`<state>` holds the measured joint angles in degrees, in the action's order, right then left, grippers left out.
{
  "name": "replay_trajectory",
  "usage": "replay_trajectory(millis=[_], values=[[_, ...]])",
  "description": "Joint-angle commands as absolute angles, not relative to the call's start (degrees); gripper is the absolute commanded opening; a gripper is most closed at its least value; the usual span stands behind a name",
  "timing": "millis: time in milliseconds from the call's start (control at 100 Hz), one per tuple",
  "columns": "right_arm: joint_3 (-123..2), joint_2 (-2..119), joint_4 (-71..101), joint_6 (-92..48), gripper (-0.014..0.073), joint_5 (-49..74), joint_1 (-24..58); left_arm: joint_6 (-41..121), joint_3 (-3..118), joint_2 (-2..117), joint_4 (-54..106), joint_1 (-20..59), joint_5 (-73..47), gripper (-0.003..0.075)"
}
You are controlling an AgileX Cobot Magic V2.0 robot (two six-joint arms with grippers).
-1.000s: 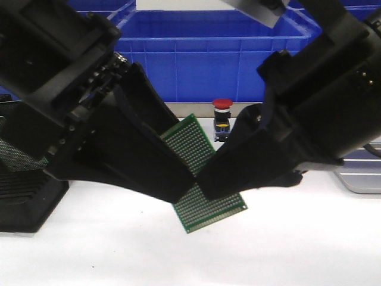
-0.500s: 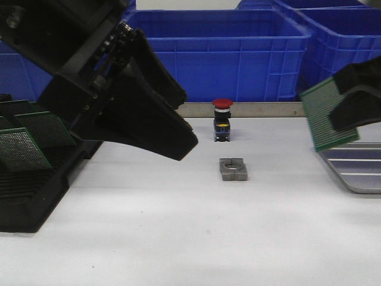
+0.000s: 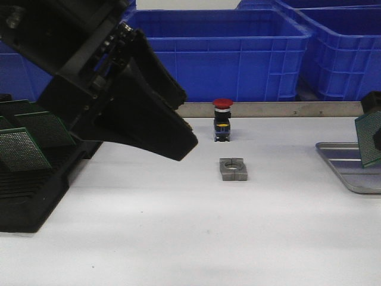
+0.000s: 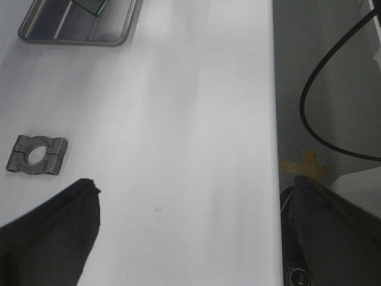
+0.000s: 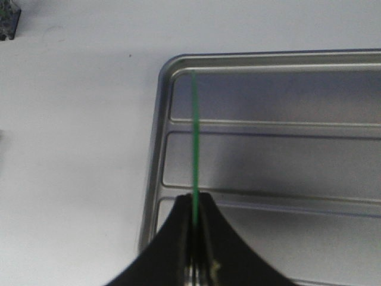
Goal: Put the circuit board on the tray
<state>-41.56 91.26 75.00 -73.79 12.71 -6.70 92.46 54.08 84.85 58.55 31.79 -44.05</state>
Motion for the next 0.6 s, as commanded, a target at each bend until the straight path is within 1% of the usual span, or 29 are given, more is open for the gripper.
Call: replay_trajectory(millis=[0,40,90,110,140,160,210,290,410,590], values=[[-44.5,90.9,75.8,-74.0,0.0149,14.6,-6.9,91.8,55.9,83.2,61.1,32.2,-44.3,0.0607],[-44.8,91.0,75.8,-74.0,0.0238,14.7,-6.9,91.8,55.9,83.2,61.1,32.2,-44.3,0.0607],[-44.9,90.9,75.8,-74.0,0.0398,13.9,-6.9,91.6,55.9,83.2,61.1,32.2,-44.5,0.0607],[-44.9,90.8,75.8,-74.0,0.0436,13.3,-6.9,91.6,55.9,83.2,61.1,32.2,-44.6,0.0607],[-44.9,90.8,75.8,-74.0,0.0522,12.6,-6.9,91.6,55.9,83.2,61.1,32.2,-44.7,0.0607],[-44.9,90.8,75.8,-74.0,0.0563,12.1,-6.9,91.6,55.9,83.2,61.1,32.2,-44.7,0.0607],[-44.9,90.8,75.8,-74.0,0.0621,11.3,-6.9,91.6,55.9,83.2,61.1,32.2,-44.7,0.0607],[-44.9,90.6,75.8,-74.0,0.0631,11.2,-6.9,91.6,55.9,83.2,60.3,32.2,-44.8,0.0607],[-44.9,90.0,75.8,-74.0,0.0631,12.4,-6.9,91.5,55.9,82.1,55.5,31.5,-40.9,0.0607],[-44.9,89.3,75.8,-74.0,0.0631,14.2,-6.9,88.5,55.9,78.3,46.7,26.4,-37.2,0.0607]])
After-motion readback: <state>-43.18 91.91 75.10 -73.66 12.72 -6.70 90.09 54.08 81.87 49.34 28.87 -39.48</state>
